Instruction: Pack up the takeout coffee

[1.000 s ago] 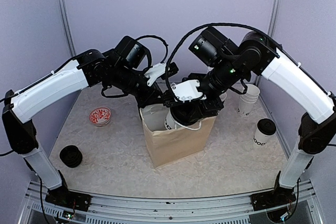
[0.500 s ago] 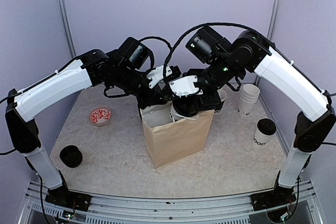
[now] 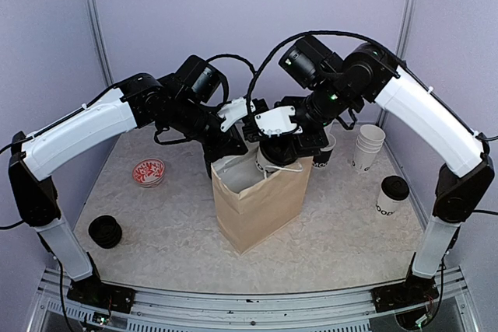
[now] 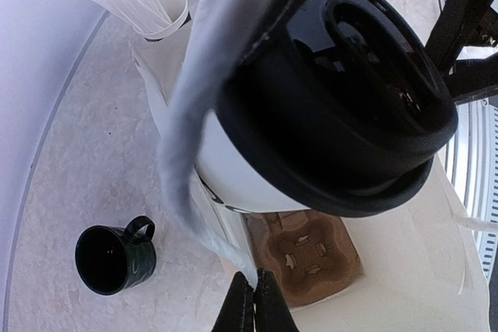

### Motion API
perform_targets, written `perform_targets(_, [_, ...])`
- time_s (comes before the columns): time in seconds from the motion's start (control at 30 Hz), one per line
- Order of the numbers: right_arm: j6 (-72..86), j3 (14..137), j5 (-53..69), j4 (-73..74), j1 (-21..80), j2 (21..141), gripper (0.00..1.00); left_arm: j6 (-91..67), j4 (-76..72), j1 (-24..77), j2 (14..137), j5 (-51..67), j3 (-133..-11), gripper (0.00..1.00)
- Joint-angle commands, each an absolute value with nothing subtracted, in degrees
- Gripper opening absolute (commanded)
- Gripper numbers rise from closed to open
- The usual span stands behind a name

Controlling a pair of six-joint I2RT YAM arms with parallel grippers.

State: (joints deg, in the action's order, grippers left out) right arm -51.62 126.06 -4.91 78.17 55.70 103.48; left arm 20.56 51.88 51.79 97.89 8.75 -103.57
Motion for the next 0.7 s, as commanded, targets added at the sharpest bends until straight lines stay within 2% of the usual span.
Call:
perform_targets(0.0, [-53.20, 128.06, -6.46, 78.39, 55.02, 105.00, 0.50, 22.12, 50.91, 51.85, 98.48, 8.03, -104.72, 0.03])
perform_targets(0.47, [-54.05, 128.15, -7.09, 76.60, 53.18, 105.81, 0.49, 23.12, 51.42, 51.76, 99.46, 8.00, -105.64, 0.03])
perform_targets(0.67, [-54.94, 127.21, -5.10, 78.91, 53.62, 104.40, 0.50, 22.77, 50.76, 51.56, 100.04, 3.54, -106.93, 0.00])
